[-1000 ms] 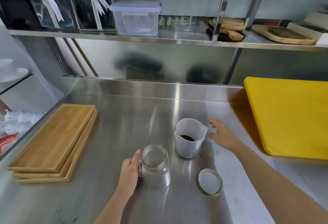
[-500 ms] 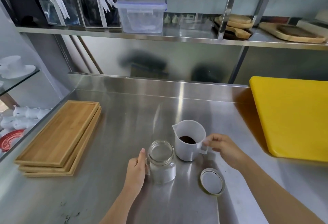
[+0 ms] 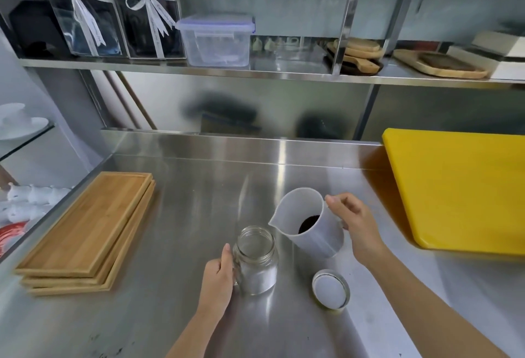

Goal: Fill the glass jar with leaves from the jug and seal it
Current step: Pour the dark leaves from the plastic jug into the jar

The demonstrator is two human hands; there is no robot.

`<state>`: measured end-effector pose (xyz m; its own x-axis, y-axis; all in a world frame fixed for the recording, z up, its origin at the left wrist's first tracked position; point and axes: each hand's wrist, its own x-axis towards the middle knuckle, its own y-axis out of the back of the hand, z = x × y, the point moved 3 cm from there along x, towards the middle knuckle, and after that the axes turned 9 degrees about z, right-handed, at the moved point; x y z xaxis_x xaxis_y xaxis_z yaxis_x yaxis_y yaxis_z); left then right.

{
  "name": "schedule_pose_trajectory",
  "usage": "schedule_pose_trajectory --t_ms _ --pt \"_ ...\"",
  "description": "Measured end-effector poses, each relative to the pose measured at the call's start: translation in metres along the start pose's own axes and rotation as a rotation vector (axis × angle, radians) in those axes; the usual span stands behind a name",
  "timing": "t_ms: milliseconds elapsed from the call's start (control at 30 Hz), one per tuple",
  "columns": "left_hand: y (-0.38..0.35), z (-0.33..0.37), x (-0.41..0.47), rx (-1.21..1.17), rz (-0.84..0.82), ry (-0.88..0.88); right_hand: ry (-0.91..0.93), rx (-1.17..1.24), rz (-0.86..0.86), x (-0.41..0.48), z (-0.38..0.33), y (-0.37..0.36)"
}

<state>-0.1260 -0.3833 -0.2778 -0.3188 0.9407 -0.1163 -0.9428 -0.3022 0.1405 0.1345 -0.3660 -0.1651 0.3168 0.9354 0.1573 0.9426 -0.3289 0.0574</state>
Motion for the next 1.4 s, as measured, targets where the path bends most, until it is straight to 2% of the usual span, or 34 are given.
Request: schedule_pose_trajectory --t_ms 433,667,1067,1400 --pt "-0.01 0.009 -0.017 0.078 -0.016 -0.023 0.374 -0.514 -0.26 0.003 -0.092 -0.022" --pt "-0.012 0.01 -0.02 0.069 -0.012 -0.034 0.537 -0.663 -0.342 -0.004 -0.113 -0.038" --pt "-0.012 0.006 -0.018 0.094 -0.02 -0.03 0.639 -0.791 -0.402 -0.004 -0.127 -0.052" --pt "-0.013 0.002 -0.016 0.092 -0.011 -0.017 0.653 -0.839 -0.465 -0.008 -0.142 -0.061"
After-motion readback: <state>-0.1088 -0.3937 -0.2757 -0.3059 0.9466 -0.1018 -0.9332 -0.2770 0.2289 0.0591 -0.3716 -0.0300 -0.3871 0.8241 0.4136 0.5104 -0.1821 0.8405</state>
